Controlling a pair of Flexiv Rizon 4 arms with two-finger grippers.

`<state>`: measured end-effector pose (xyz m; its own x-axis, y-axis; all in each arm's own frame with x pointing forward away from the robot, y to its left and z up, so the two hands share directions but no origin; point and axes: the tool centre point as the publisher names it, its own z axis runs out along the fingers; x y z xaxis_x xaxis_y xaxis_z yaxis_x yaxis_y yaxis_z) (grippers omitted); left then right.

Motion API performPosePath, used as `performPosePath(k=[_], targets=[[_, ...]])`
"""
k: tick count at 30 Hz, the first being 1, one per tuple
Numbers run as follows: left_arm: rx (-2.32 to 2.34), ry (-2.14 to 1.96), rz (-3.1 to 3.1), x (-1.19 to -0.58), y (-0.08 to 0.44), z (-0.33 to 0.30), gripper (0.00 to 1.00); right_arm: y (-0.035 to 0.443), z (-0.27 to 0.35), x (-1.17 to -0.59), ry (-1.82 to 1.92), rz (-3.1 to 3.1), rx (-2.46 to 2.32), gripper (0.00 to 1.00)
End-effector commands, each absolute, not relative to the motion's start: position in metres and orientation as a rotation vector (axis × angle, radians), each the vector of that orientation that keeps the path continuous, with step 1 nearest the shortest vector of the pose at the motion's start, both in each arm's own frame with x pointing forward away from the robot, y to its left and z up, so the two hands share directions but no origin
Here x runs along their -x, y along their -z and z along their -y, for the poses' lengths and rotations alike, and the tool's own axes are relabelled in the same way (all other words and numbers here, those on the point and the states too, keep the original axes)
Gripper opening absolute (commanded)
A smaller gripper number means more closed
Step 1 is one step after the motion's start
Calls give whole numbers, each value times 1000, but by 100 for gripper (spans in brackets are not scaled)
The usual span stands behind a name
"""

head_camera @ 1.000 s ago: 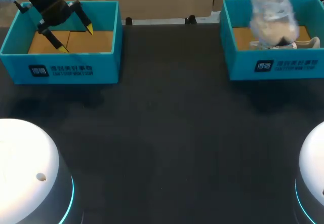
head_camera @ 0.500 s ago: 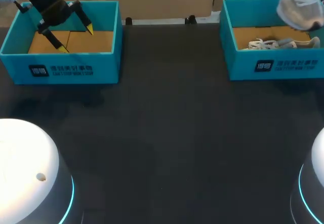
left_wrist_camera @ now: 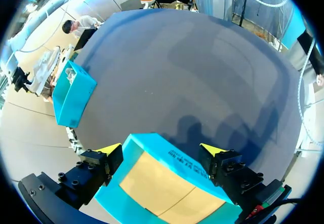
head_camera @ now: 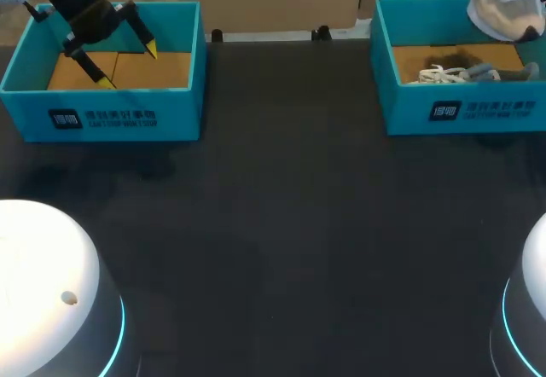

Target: Take the shoe out of the shoebox, open the shoe tongue, remove and reinsert the insole, then place the shoe into the shoebox

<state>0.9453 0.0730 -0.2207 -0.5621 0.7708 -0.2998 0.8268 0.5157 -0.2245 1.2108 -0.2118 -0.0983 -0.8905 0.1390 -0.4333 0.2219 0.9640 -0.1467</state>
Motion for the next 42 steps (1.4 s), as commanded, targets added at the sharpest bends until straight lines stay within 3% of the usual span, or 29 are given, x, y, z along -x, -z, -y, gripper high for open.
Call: performPosePath(k=[1, 11, 20, 36, 42], targets=[[-1380, 514, -2591, -946, 221, -73, 100, 103, 227, -1222, 244, -2687, -287, 0], [-1380, 514, -2591, -946, 221, -73, 100, 110, 258, -1239, 300, -2675, -388, 0], [-1380, 514, -2591, -946, 221, -73, 100, 140, 297, -1189, 558, -2480, -1665, 0], [-1380, 514, -2591, -946, 221, -73, 100, 140, 297, -1189, 558, -2480, -1665, 0], [-1380, 514, -2591, -946, 221, -73, 100, 144, 307, -1169, 544, -2155, -2095, 0]])
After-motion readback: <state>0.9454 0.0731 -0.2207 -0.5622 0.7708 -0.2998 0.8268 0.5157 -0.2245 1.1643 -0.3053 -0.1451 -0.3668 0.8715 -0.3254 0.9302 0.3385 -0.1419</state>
